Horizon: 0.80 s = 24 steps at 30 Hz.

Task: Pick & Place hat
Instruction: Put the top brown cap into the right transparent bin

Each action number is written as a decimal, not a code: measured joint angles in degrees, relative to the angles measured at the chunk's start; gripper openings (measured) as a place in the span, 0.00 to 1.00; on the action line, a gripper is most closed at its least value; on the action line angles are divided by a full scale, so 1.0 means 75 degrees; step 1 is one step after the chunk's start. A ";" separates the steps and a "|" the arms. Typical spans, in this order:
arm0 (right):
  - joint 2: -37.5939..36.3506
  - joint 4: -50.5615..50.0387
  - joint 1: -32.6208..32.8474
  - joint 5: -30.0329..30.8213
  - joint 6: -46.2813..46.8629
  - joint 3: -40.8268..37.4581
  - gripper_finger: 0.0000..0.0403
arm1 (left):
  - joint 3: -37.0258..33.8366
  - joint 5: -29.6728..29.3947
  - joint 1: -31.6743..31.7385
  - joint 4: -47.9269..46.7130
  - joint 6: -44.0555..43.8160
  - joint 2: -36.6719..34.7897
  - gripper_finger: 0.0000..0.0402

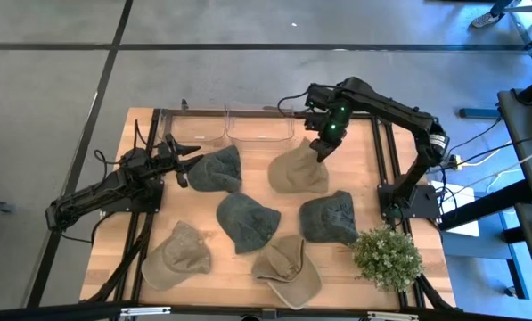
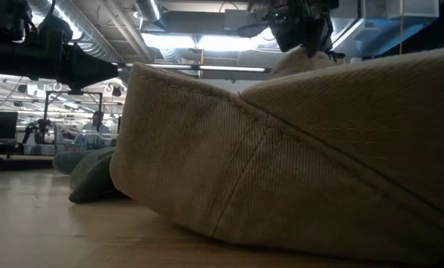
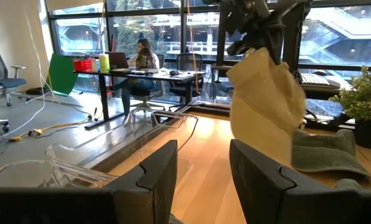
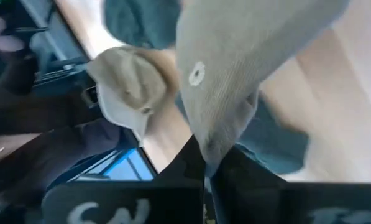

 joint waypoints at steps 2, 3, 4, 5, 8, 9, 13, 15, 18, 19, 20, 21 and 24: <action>-0.0057 0.0359 0.0003 -0.0119 -0.0155 0.0000 0.02 | 0.0002 -0.0001 0.0000 0.0000 0.0000 -0.0002 0.36; -0.0062 0.0602 0.0003 -0.0132 -0.0168 0.0003 0.02 | 0.0001 0.0001 0.0000 0.0000 0.0000 -0.0001 0.36; -0.0057 0.0842 0.0003 -0.0113 -0.0170 0.0000 0.02 | 0.0000 -0.0002 0.0000 0.0000 0.0000 -0.0002 0.36; -0.0048 0.1113 0.0002 -0.0059 -0.0172 0.0000 0.02 | 0.0000 0.0001 0.0000 0.0000 0.0000 -0.0003 0.36; -0.0048 0.1873 0.0000 -0.0106 -0.0201 0.0004 0.02 | 0.0001 0.0001 0.0000 0.0000 0.0000 -0.0003 0.36; -0.0045 0.2011 -0.0022 -0.0243 -0.0346 0.0051 0.02 | 0.0003 0.0001 0.0000 0.0000 0.0000 -0.0001 0.36; -0.0050 0.2325 -0.0125 -0.0741 -0.0805 0.0648 0.02 | 0.0000 0.0004 0.0000 0.0000 0.0000 -0.0003 0.36; -0.0051 0.2463 -0.0189 -0.0746 -0.0901 0.1049 0.02 | 0.0001 0.0004 0.0000 0.0000 0.0000 -0.0002 0.36; -0.0054 0.2850 -0.0276 -0.0541 -0.0898 0.1677 0.02 | 0.0001 0.0004 0.0000 0.0000 0.0000 -0.0001 0.36; -0.0057 0.3017 -0.0302 -0.0322 -0.0885 0.1862 0.02 | 0.0001 0.0004 0.0000 0.0000 0.0000 -0.0002 0.36; -0.0057 0.3183 -0.0324 -0.0066 -0.0855 0.2003 0.02 | 0.0003 0.0004 0.0000 0.0000 0.0000 0.0000 0.36; -0.0057 0.3440 -0.0346 0.0211 -0.0816 0.2114 0.02 | 0.0000 0.0004 0.0000 0.0000 0.0000 -0.0003 0.36; -0.0054 0.4123 -0.0453 0.0634 -0.0737 0.2264 0.02 | 0.0000 0.0004 0.0000 0.0000 0.0000 -0.0001 0.36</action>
